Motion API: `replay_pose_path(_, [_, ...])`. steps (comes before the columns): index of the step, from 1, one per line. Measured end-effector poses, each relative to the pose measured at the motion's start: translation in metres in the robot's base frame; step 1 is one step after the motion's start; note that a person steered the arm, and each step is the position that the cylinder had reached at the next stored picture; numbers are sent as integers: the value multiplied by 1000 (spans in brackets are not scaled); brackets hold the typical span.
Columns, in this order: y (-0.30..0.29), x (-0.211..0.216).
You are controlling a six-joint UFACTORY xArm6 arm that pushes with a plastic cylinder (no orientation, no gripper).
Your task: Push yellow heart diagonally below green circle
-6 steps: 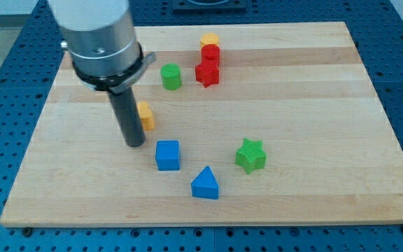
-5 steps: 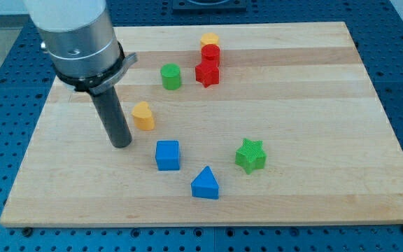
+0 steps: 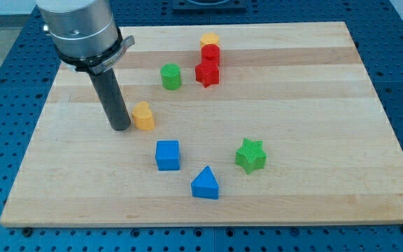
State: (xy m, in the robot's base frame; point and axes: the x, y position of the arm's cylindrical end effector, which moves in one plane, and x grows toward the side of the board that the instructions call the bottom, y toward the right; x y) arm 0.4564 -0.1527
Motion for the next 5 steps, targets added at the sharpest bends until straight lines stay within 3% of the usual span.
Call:
replay_pose_path(4, [48, 0])
replay_pose_path(5, [86, -10])
